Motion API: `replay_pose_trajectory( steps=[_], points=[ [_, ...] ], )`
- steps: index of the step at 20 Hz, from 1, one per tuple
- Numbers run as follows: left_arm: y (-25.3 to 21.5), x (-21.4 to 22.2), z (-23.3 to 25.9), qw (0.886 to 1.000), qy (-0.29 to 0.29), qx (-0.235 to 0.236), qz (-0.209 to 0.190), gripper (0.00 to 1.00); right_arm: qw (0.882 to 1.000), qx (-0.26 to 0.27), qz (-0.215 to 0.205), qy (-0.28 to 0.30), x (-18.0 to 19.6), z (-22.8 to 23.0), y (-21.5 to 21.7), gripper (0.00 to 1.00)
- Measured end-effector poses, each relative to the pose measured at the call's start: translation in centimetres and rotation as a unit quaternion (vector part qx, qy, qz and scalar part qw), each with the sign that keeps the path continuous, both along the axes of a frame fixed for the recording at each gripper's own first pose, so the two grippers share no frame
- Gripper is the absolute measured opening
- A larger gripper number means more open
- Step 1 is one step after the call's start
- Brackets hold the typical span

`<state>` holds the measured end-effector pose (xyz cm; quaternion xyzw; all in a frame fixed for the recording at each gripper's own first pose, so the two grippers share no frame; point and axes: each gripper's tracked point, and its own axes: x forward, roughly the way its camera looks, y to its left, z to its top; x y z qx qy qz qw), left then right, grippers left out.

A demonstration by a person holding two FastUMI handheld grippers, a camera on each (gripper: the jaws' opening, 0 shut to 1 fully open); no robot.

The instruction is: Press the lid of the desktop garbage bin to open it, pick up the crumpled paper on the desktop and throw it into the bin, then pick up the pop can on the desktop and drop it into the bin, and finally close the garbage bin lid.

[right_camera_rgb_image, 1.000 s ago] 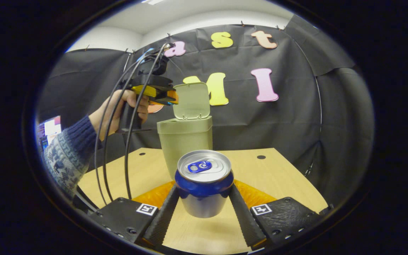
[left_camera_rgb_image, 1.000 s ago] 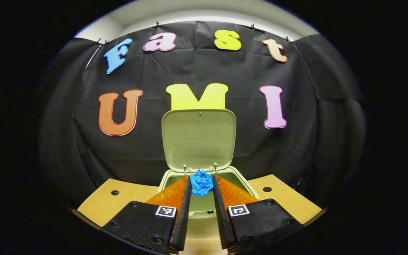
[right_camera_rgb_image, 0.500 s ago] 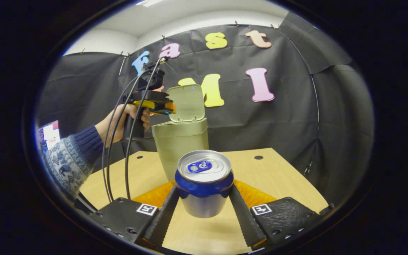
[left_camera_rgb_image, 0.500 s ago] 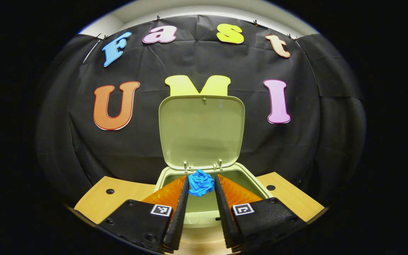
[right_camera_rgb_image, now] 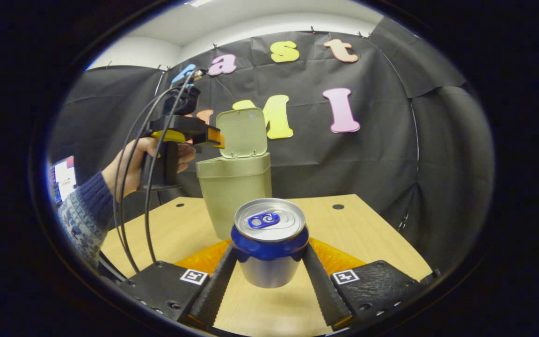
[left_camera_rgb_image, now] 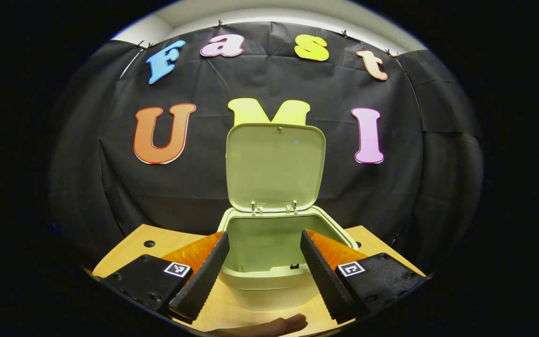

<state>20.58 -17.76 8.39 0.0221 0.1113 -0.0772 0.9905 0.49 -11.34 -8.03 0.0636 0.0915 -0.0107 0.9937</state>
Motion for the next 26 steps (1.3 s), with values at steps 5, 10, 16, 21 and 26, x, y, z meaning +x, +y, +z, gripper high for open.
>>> replay_pose_trajectory(
  steps=[5,10,16,21,26],
  points=[
    [2.9,-5.6,0.0,1.000,-0.018,0.024,0.009,0.98,1.000,-0.011,0.005,0.000,0.0,-0.1,0.9,0.81],
    [7.3,-11.2,-2.0,0.999,-0.024,-0.006,0.038,0.98,1.000,-0.020,0.005,0.009,0.1,-0.9,2.1,0.81],
    [12.5,-16.3,-7.0,0.996,-0.001,0.003,0.086,0.98,0.999,-0.037,-0.013,0.007,0.1,-1.2,4.1,0.81],
    [15.9,-18.6,-10.1,0.995,0.014,0.012,0.100,0.98,0.997,-0.067,-0.007,0.021,-0.2,-2.3,6.7,0.81],
    [17.5,-19.4,-9.3,0.995,-0.004,-0.024,0.093,0.98,0.996,-0.093,0.001,0.013,0.7,-0.5,10.0,0.81]
  ],
)
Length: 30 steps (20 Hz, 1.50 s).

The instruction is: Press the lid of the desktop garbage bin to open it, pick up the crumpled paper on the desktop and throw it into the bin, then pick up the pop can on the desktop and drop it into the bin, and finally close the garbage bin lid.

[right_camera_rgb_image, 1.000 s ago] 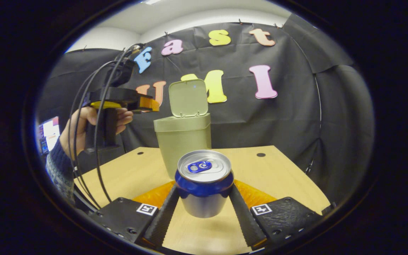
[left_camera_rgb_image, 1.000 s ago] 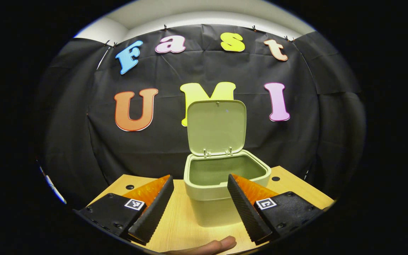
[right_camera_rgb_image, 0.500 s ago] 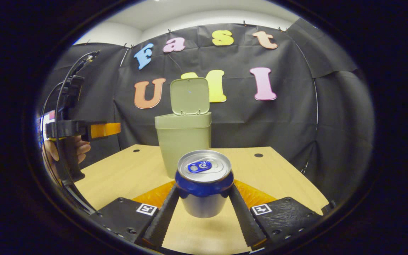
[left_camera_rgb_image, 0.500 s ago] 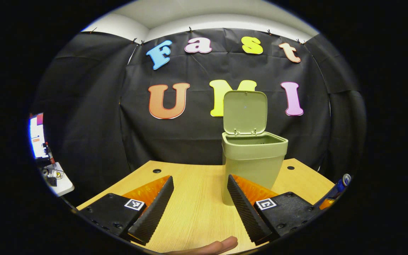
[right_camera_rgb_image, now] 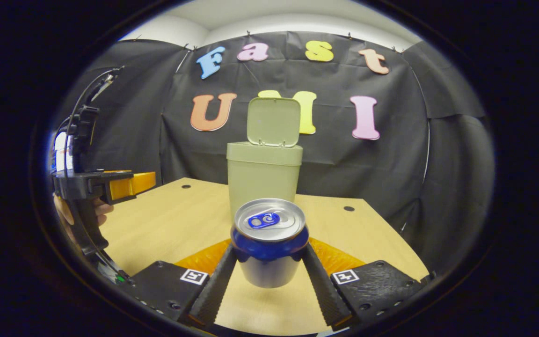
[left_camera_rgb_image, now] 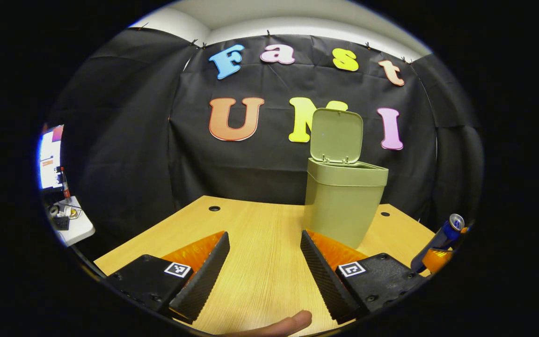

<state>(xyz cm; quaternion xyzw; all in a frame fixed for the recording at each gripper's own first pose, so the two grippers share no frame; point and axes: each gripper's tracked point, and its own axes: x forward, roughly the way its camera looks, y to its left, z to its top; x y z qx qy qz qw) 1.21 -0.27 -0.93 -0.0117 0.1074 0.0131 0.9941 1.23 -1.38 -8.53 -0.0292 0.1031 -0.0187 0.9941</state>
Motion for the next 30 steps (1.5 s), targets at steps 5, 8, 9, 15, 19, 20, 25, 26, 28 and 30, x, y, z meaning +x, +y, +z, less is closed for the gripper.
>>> replay_pose_trajectory(
  steps=[5,8,9,15,19,20,25,26,28,30],
  points=[
    [1.7,-0.5,1.1,1.000,-0.015,0.006,0.005,0.98,0.999,-0.030,0.022,-0.009,1.1,3.0,2.9,0.81],
    [2.3,-1.1,2.0,0.999,-0.030,0.013,0.005,0.98,0.999,-0.021,0.031,-0.015,2.3,6.1,3.6,0.81],
    [2.5,-1.2,2.2,0.999,-0.035,0.017,0.004,0.98,0.999,-0.019,0.028,-0.018,2.8,7.4,3.6,0.81],
    [4.1,-1.6,3.3,0.998,-0.056,0.033,0.014,0.98,0.997,-0.069,-0.006,-0.042,8.2,15.1,3.4,0.81],
    [4.2,-1.6,3.6,0.998,-0.061,0.026,0.012,0.98,0.995,-0.083,-0.028,-0.057,13.0,19.7,3.9,0.81],
    [4.2,-1.6,3.5,0.998,-0.060,0.018,0.010,0.98,0.995,-0.079,-0.029,-0.055,14.2,20.4,4.0,0.81],
    [3.8,-1.5,3.5,0.997,-0.070,-0.024,-0.004,0.98,0.994,-0.085,-0.046,-0.051,21.5,21.9,4.0,0.81],
    [3.7,-1.5,3.0,0.998,-0.063,-0.023,-0.003,0.98,0.995,-0.082,-0.046,-0.040,22.9,21.3,3.6,0.81],
    [3.7,-1.4,3.1,0.998,-0.060,-0.016,0.001,0.98,0.996,-0.070,-0.056,-0.024,25.6,20.2,2.4,0.82],
    [3.6,-1.4,2.9,0.998,-0.059,-0.016,-0.002,0.98,0.996,-0.064,-0.061,-0.002,28.1,18.8,1.2,0.81]
  ],
)
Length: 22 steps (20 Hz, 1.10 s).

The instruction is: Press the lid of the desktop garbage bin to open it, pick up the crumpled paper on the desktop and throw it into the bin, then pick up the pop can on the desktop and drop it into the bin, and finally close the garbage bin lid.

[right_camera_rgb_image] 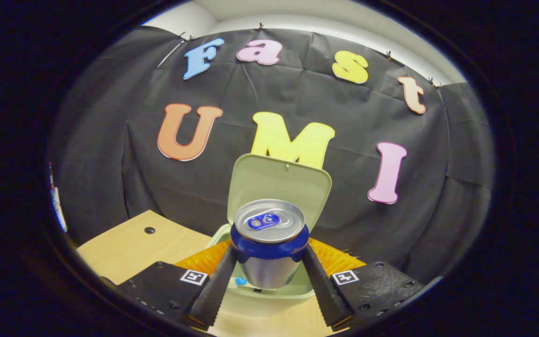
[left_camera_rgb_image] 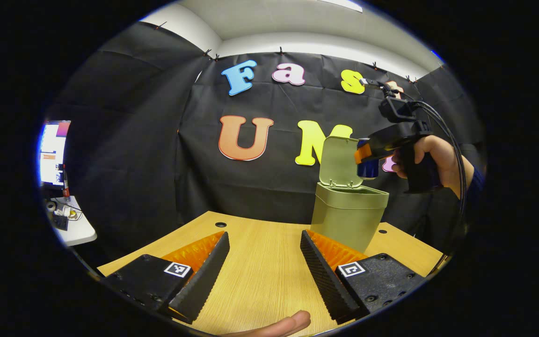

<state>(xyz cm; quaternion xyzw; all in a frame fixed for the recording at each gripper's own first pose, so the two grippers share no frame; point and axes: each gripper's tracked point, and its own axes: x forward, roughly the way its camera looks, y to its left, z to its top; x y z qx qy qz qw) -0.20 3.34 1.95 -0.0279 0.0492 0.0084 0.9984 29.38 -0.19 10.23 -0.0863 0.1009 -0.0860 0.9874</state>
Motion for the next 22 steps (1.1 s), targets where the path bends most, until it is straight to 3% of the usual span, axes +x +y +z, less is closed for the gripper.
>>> replay_pose_trajectory(
  steps=[6,11,13,19,22],
  points=[
    [-0.3,1.1,-1.0,1.000,0.018,0.005,-0.002,0.98,0.996,0.069,0.011,0.050,4.0,-4.3,-1.4,0.81],
    [-1.5,1.6,-1.4,0.999,0.023,0.007,-0.026,0.98,0.995,0.080,0.035,0.044,4.6,-4.1,-2.1,0.83],
    [-1.4,1.3,-1.5,0.999,0.025,0.002,-0.026,0.98,0.996,0.071,0.036,0.034,3.9,-2.6,-2.2,0.95],
    [-0.9,0.7,-1.1,1.000,0.021,0.012,-0.009,0.98,0.994,0.078,0.054,-0.056,2.6,8.6,-0.8,0.95],
    [-0.8,0.8,-0.9,1.000,0.017,0.018,0.001,0.98,0.995,0.050,0.031,-0.080,4.0,11.7,-1.5,0.94]
  ],
)
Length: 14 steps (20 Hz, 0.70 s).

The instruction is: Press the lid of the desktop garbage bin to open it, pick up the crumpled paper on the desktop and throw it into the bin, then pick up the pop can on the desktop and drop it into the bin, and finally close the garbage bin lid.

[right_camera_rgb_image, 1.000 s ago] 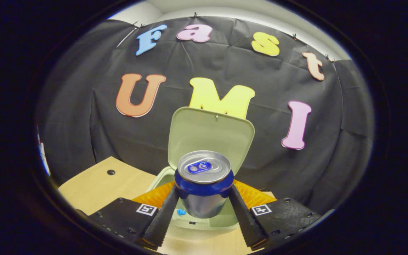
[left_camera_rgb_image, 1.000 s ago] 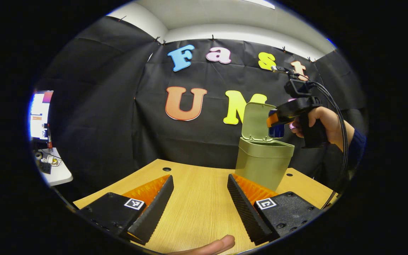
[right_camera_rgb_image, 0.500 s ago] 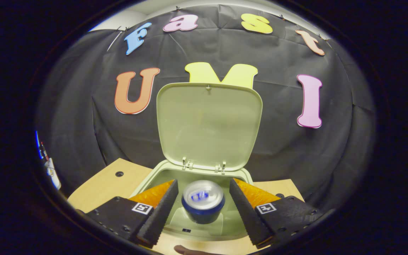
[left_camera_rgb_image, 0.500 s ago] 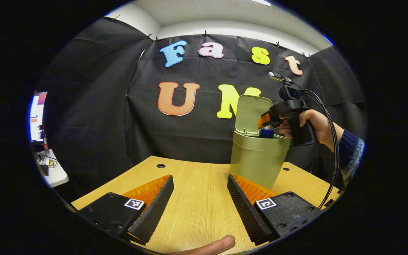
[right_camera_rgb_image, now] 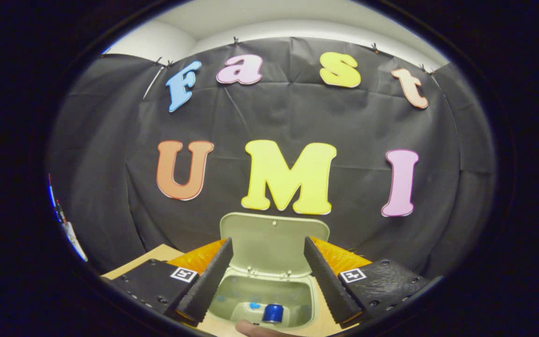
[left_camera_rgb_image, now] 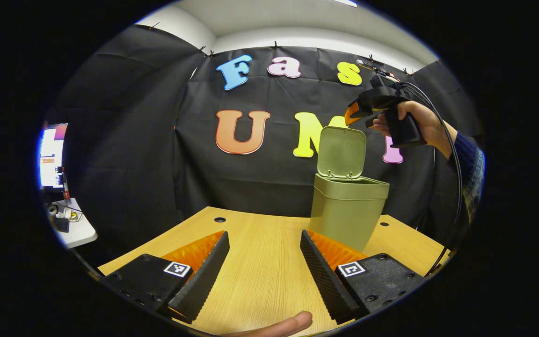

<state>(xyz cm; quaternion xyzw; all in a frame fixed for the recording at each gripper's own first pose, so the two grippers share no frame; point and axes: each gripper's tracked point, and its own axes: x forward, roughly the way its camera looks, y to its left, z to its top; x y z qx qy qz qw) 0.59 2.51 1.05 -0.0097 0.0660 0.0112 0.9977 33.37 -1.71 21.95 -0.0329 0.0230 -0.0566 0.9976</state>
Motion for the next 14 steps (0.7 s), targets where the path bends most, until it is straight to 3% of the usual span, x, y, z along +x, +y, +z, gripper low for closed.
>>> replay_pose_trajectory(
  steps=[5,9,14],
  points=[
    [-1.1,0.1,-0.3,1.000,0.001,-0.005,-0.024,0.98,1.000,0.015,-0.013,0.017,4.8,0.3,-0.4,0.94],
    [0.2,0.7,-1.3,1.000,0.008,0.016,0.000,0.98,1.000,0.003,-0.005,0.001,6.8,1.6,-0.9,0.95],
    [2.2,2.3,-3.4,0.999,0.040,-0.008,0.020,0.99,1.000,-0.001,-0.014,0.004,8.9,2.0,-1.2,0.94]
  ],
)
